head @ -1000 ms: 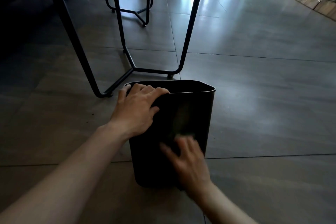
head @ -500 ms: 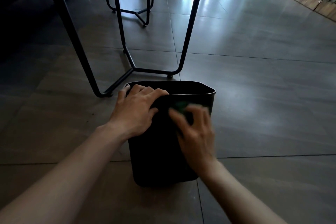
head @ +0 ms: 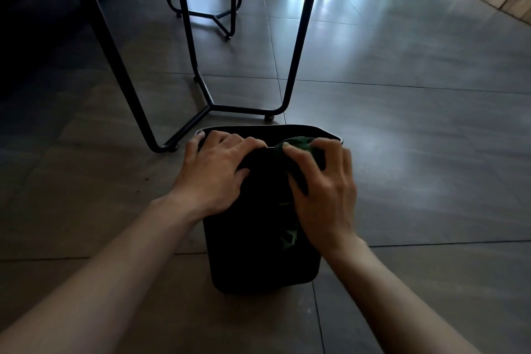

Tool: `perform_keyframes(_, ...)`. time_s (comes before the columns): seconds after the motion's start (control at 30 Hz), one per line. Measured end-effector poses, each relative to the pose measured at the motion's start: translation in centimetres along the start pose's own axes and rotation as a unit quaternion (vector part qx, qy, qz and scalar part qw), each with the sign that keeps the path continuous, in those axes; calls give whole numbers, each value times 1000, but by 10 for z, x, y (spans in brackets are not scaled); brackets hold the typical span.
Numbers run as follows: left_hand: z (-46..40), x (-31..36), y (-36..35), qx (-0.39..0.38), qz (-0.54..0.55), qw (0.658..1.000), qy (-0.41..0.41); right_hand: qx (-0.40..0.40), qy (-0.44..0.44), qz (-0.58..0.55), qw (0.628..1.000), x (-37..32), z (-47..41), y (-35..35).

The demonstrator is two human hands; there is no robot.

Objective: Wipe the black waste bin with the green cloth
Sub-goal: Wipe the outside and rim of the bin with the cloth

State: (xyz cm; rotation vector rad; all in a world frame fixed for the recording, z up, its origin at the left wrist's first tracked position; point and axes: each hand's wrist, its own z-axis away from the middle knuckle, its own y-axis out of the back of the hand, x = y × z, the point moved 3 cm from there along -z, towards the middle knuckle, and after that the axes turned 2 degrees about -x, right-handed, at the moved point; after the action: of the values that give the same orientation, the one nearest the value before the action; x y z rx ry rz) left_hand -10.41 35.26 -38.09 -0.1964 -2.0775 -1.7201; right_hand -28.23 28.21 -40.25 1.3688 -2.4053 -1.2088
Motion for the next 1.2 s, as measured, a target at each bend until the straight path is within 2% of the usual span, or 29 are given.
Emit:
perform_keyframes(0.1, 0, -3, 1, 5, -5, 1000, 7, -74, 65, 27, 995, -11, 56, -21)
perform_keyframes(0.2, -1, -1, 0, 7, -7, 1000, 2, -236, 190, 26, 953, -18, 139, -31)
perform_keyframes(0.27, 0, 1, -1, 10, -5, 1000, -5, -294, 212, 30, 932, -16, 158, -28)
perform_keyframes(0.33, 1, 0, -1, 13, -5, 1000, -5, -246, 169, 12, 954, -15, 134, -23)
perform_keyframes(0.43, 1, 0, -1, 11, -5, 1000, -5, -98, 73, 3, 992, -12, 57, -13)
perform_keyframes(0.53, 1, 1, -2, 14, -8, 1000, -7, -13, 20, -12, 1000, -11, 6, -10)
perform_keyframes(0.6, -1, -1, -1, 17, -9, 1000, -1, -16, 41, 11, 999, -17, 14, -17)
perform_keyframes(0.63, -2, -2, -1, 17, -8, 1000, 3, -43, 76, 22, 996, -21, 31, -22)
perform_keyframes(0.73, -3, -1, -2, 16, -12, 1000, 1, -206, 209, 24, 956, -27, 105, -34)
perform_keyframes(0.8, -3, 0, -3, 17, -15, 1000, -2, -305, 244, 41, 920, -22, 133, -31)
perform_keyframes(0.87, -3, -1, -3, 18, -17, 1000, -1, -275, 187, 28, 943, -15, 120, -25)
perform_keyframes(0.93, -2, -2, -3, 18, -18, 1000, 0, -175, 95, 2, 980, -11, 80, -18)
perform_keyframes(1.03, -2, 1, -2, 16, -13, 1000, 0, -57, 3, -25, 998, -8, 21, -8)
perform_keyframes(1.1, -2, 1, -2, 14, -10, 1000, 0, -43, -18, -16, 999, -10, 15, -11)
perform_keyframes(1.13, -2, 1, -2, 13, -12, 1000, 1, -54, -2, -1, 999, -13, 24, -13)
perform_keyframes(1.2, -3, 0, -1, 8, -12, 1000, 4, -126, 71, 18, 989, -21, 61, -18)
